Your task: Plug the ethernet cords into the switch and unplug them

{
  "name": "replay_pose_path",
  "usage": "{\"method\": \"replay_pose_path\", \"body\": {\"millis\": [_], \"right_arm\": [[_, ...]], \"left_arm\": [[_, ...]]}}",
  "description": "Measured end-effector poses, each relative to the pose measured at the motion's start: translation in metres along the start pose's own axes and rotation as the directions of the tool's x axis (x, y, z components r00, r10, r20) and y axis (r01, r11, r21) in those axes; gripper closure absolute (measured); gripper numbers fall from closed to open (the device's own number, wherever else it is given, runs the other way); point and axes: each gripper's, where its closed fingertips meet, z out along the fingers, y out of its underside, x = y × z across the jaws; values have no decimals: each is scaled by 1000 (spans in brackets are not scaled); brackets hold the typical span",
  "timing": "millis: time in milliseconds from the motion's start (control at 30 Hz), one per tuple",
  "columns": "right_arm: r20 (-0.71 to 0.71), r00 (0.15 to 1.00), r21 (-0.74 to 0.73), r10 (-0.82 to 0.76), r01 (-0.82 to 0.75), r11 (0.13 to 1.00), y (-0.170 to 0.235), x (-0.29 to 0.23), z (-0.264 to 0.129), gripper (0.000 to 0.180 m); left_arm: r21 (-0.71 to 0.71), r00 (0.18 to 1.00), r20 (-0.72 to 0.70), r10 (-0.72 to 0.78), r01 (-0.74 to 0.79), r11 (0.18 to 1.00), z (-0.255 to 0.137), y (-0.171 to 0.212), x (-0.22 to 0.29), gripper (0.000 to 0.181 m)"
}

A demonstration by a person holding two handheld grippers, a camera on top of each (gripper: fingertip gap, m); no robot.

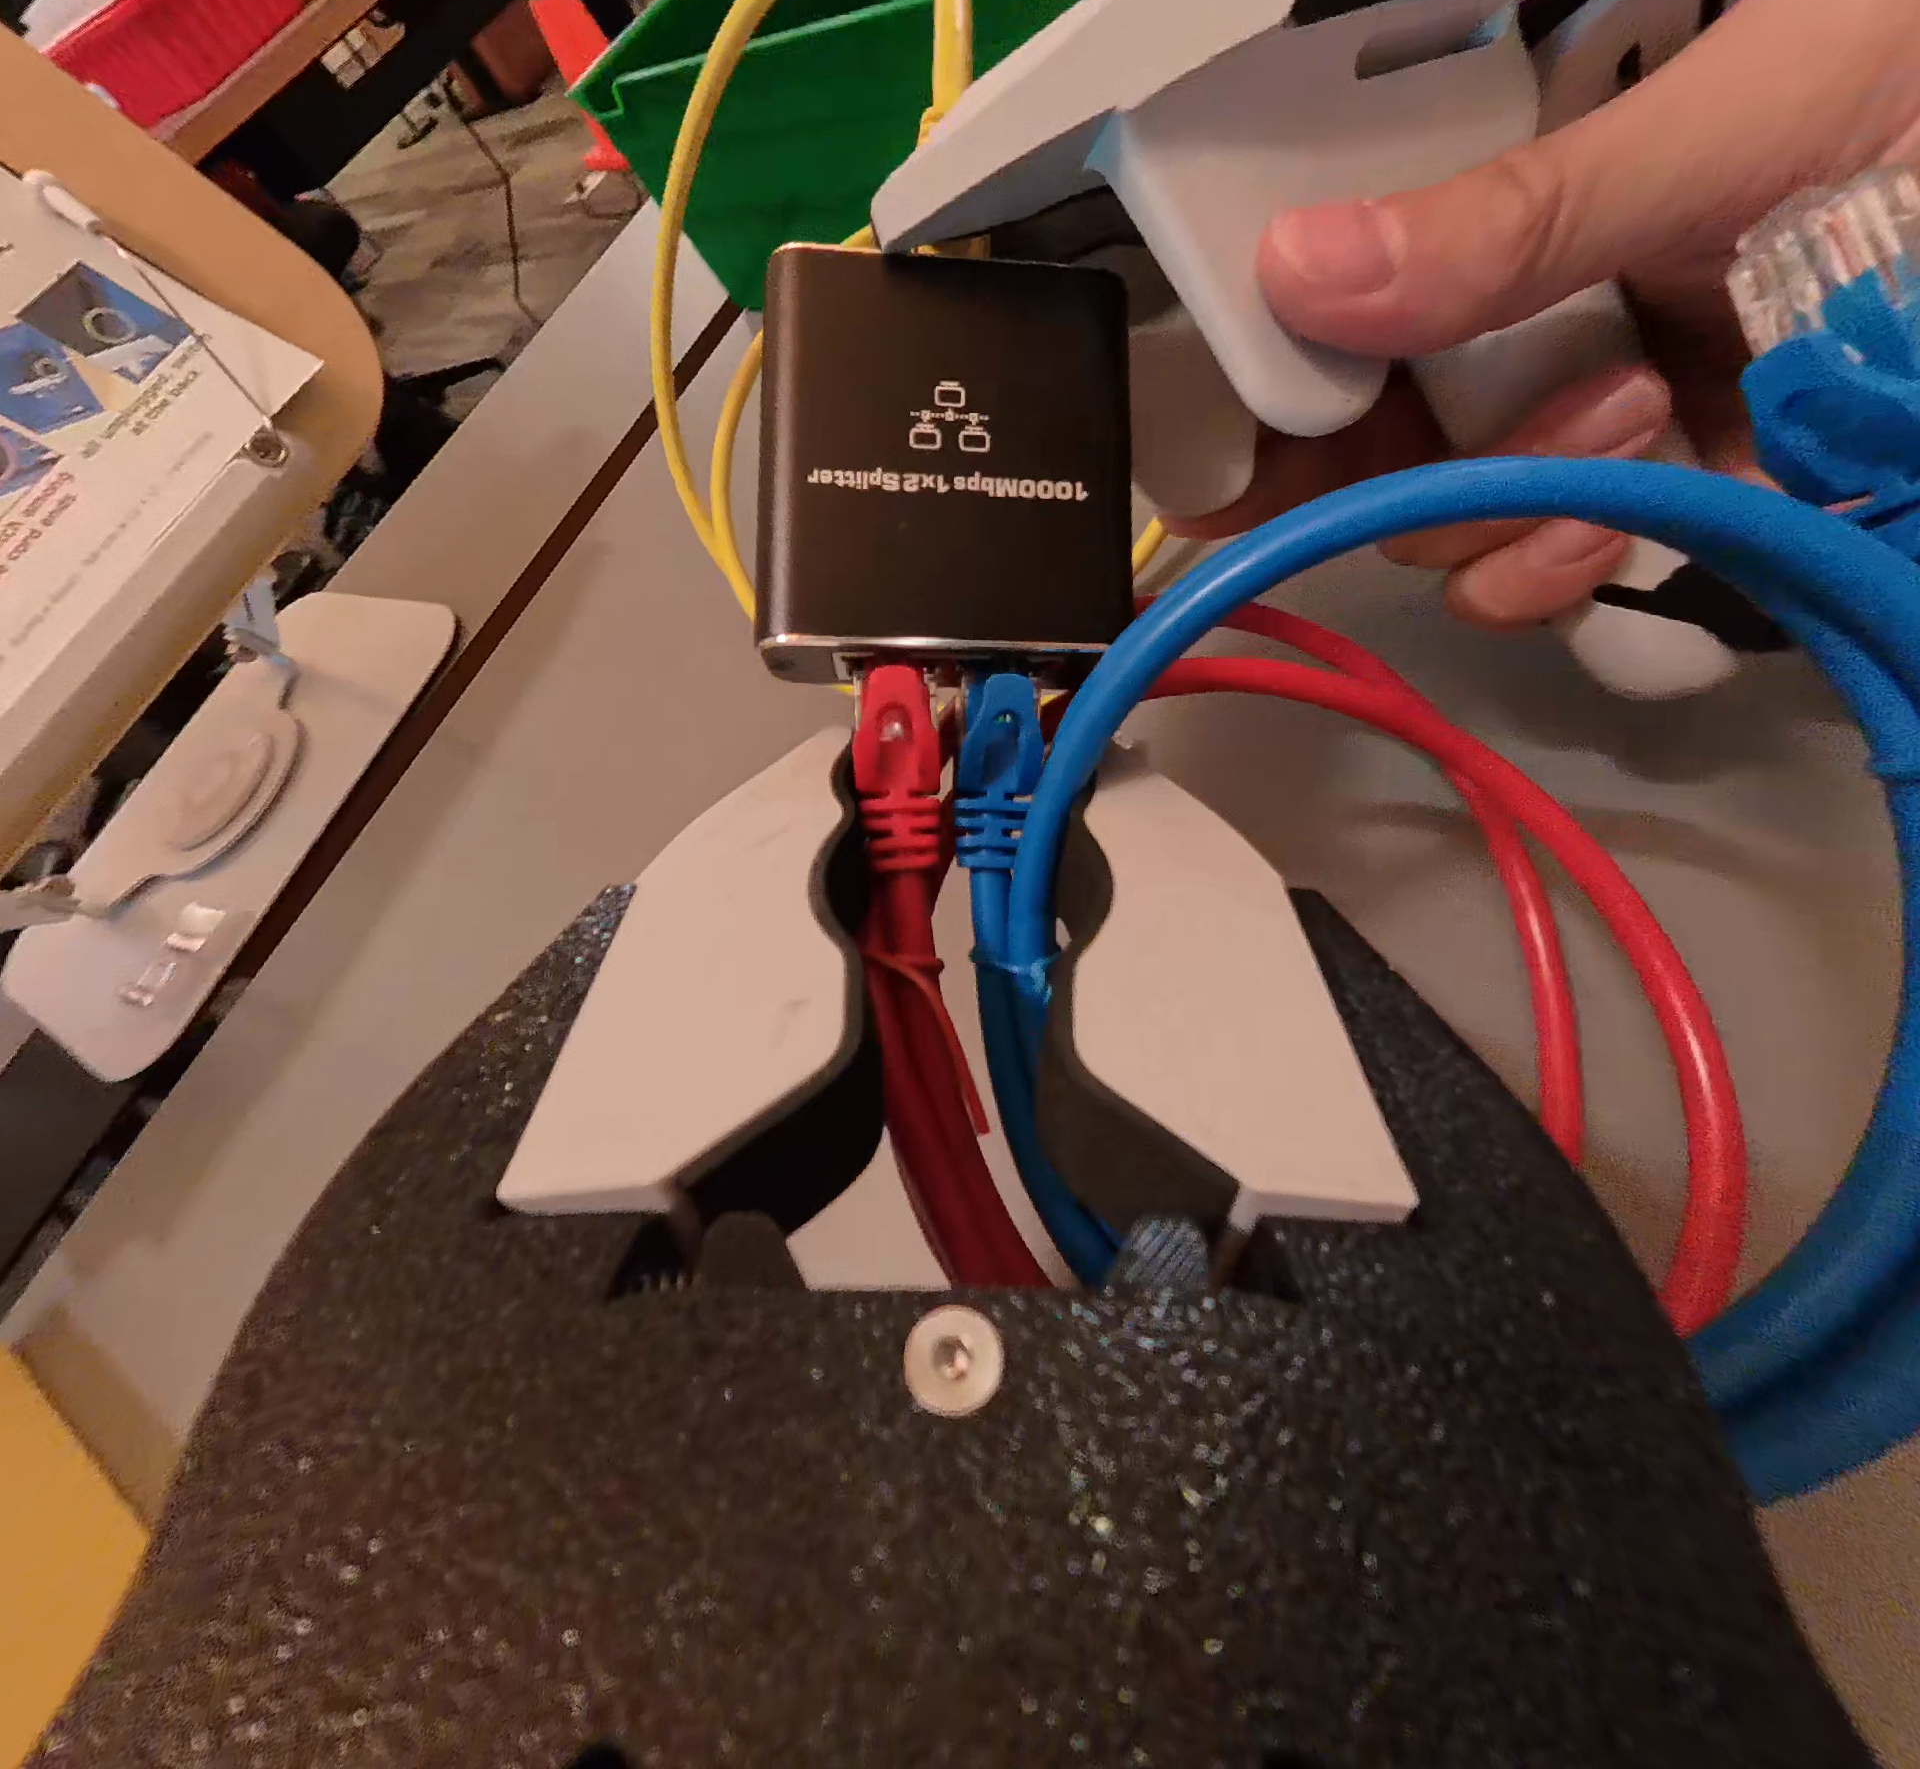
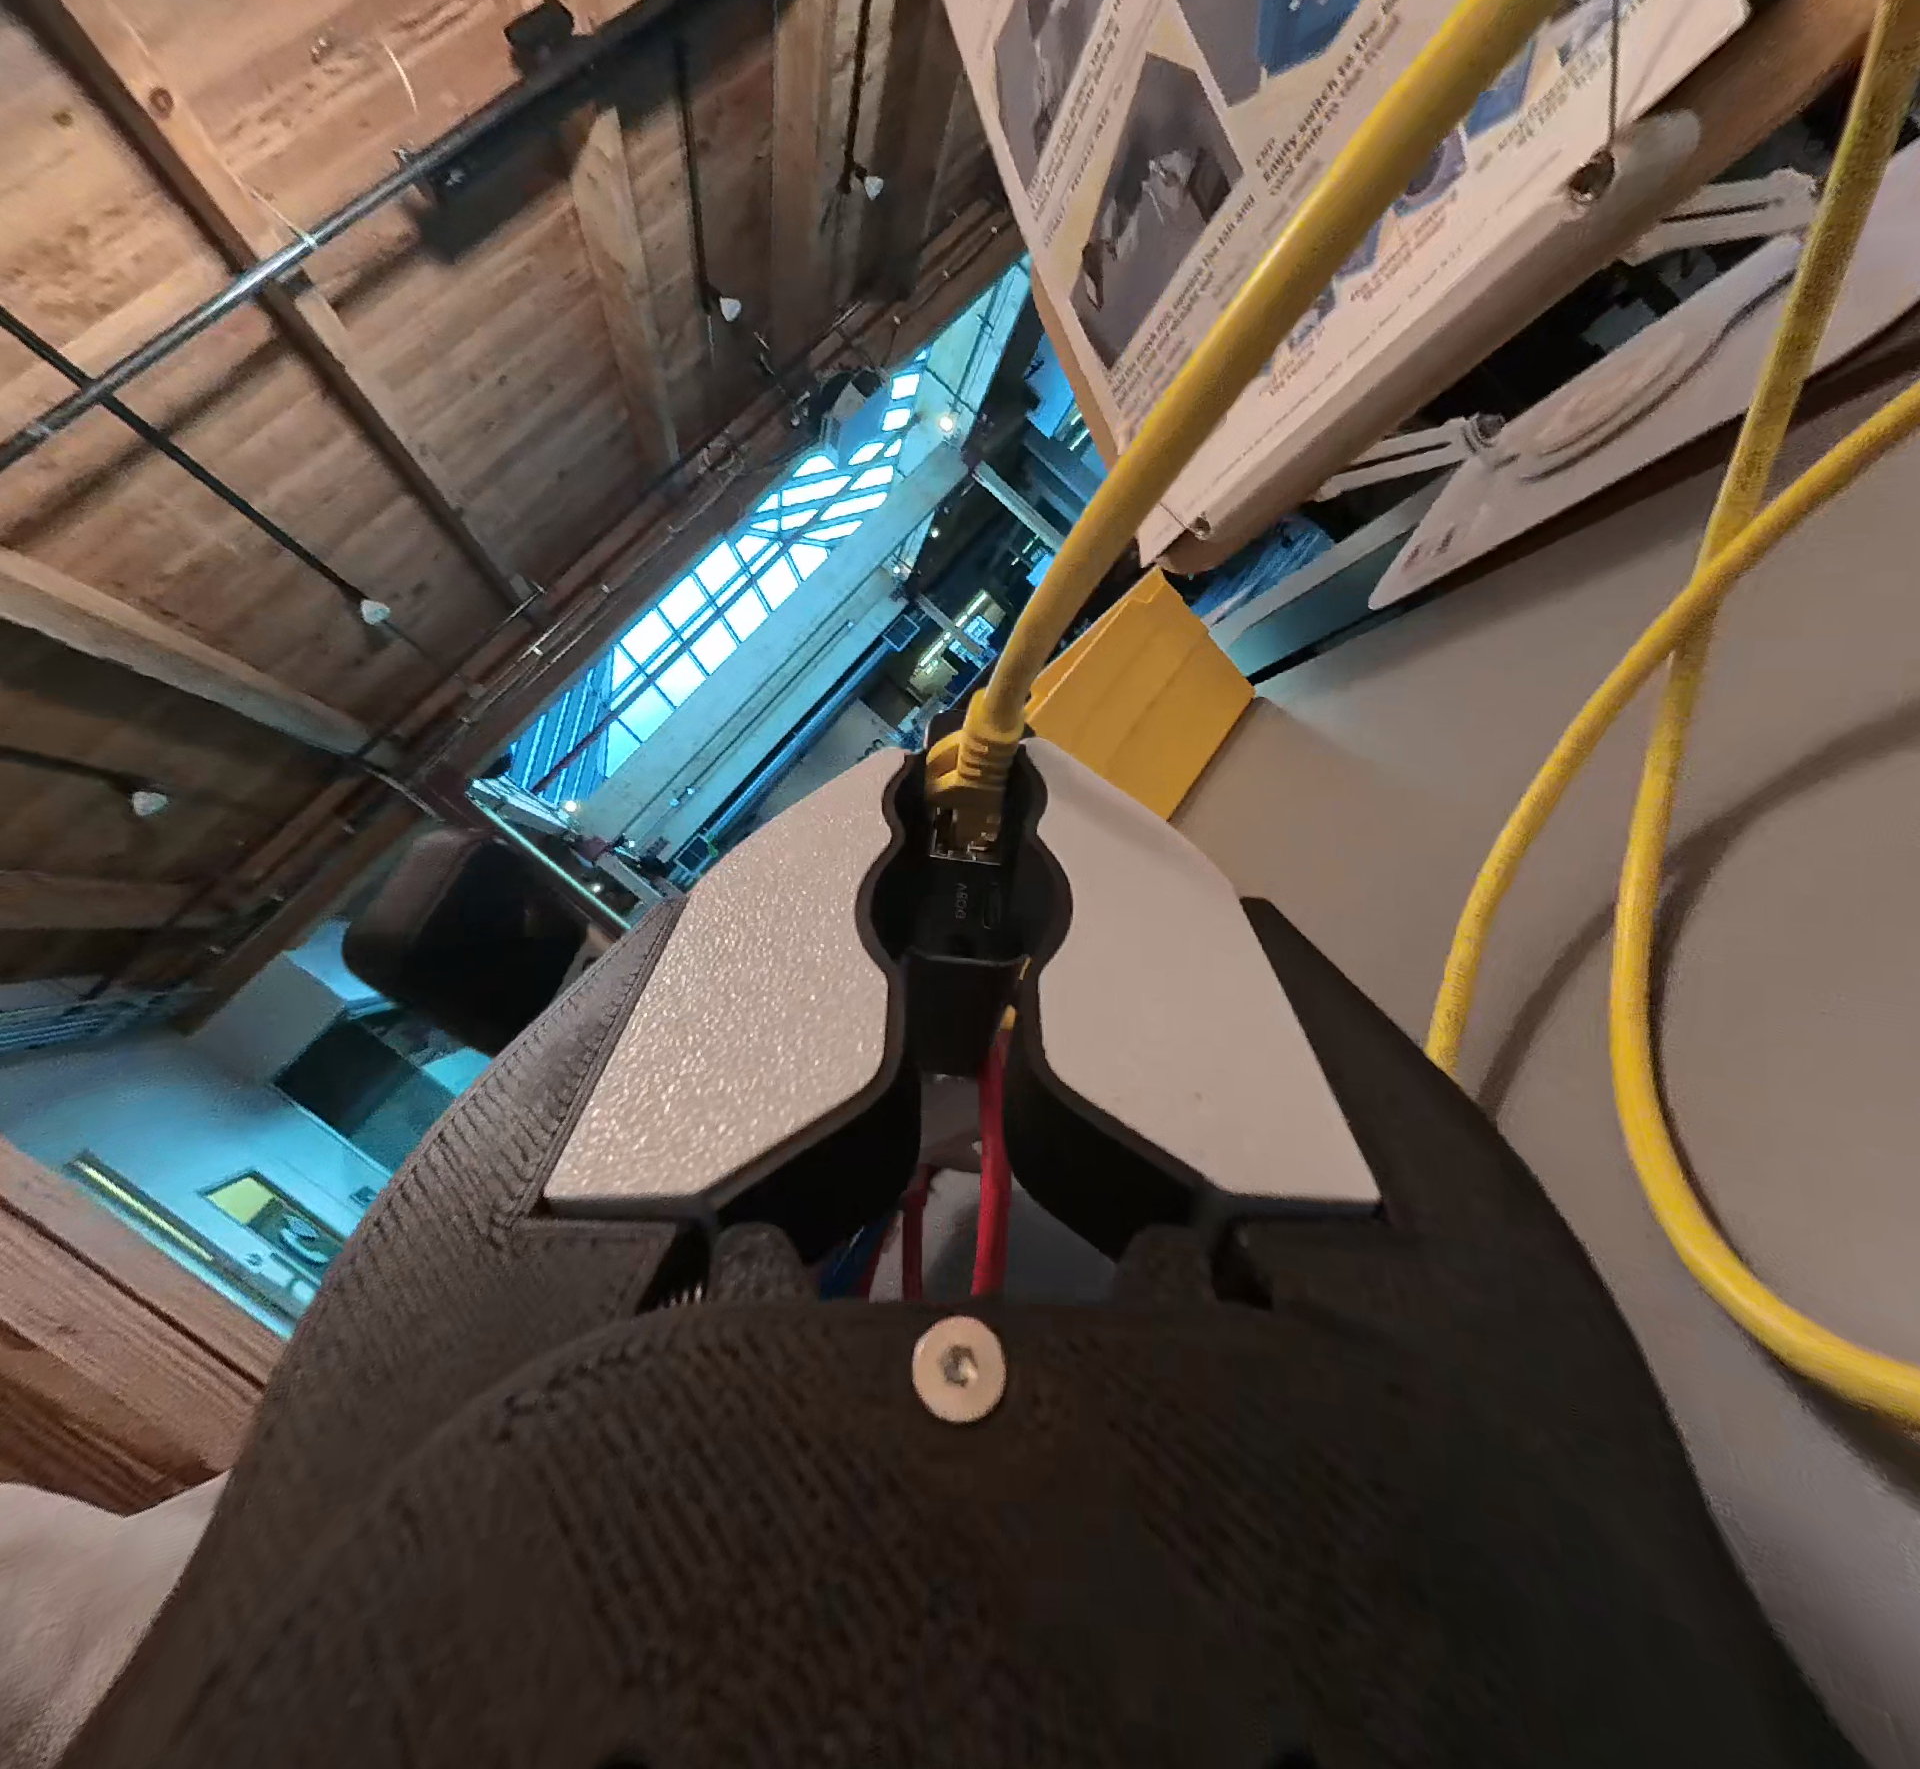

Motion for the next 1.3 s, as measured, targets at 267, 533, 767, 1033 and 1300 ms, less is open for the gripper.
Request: {"method": "replay_pose_path", "body": {"millis": [267,533,767,1033,1300], "right_arm": [[63,988,6,138,-139,990,6,5,-2,164],[73,983,102,166,-173,980,-1,-4,-3,164],[80,984,111,159,-167,980,-3,-12,-3,164],[33,993,121,116,-120,985,-2,-8,-4,165],[17,999,94,32,-33,995,-6,-15,-3,165]], "left_arm": [[-96,983,134,126,-114,989,-5,6,-4,149],[-97,967,201,159,-142,985,-12,-4,-7,149],[-45,981,175,81,-74,996,-12,-9,-4,149],[-28,984,170,59,-56,998,-10,-9,-2,149],[11,974,218,62,-66,998,-10,-14,-5,150]]}}
